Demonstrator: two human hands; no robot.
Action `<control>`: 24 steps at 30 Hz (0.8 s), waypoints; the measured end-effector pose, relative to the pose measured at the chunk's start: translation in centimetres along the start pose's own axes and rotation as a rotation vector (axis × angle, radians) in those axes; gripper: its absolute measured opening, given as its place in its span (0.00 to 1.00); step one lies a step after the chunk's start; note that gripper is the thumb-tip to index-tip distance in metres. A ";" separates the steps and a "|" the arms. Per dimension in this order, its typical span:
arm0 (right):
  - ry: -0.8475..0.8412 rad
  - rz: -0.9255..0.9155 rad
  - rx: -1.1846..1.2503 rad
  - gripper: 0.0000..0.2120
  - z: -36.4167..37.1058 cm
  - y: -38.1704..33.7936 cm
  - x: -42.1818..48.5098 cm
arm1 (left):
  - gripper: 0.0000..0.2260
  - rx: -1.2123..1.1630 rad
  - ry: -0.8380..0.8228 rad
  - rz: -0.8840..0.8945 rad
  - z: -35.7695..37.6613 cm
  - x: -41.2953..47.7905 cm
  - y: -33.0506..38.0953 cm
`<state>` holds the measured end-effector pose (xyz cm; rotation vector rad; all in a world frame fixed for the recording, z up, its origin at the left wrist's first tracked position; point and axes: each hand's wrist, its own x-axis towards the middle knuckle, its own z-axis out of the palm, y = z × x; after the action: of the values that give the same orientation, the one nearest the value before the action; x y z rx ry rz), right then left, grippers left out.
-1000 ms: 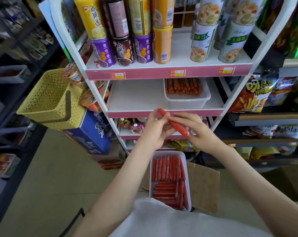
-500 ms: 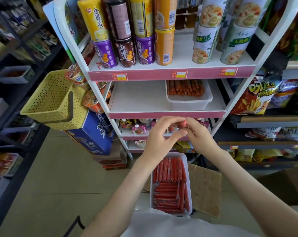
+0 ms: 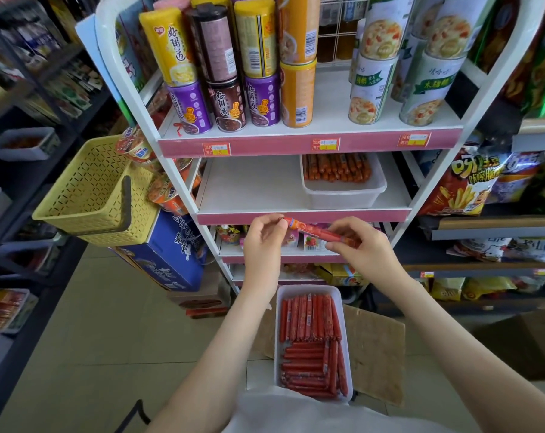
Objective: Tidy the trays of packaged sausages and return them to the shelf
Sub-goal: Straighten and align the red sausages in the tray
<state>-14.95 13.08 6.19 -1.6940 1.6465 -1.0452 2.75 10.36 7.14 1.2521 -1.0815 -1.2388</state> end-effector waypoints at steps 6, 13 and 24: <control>0.008 -0.046 -0.107 0.10 0.4 -0.6 0.6 | 0.15 1.145 -0.150 0.862 0.4 0.2 -2.2; 0.066 0.051 0.147 0.13 -0.4 -0.6 0.2 | 0.10 0.943 -0.176 0.754 -0.5 1.1 -3.4; 0.012 -0.003 0.297 0.16 0.7 -2.0 0.5 | 0.11 0.667 -0.247 0.515 -0.3 0.8 -4.0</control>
<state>-13.27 12.73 7.51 -1.4969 1.4151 -1.2351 2.89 9.84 3.08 1.1874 -1.9600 -0.6559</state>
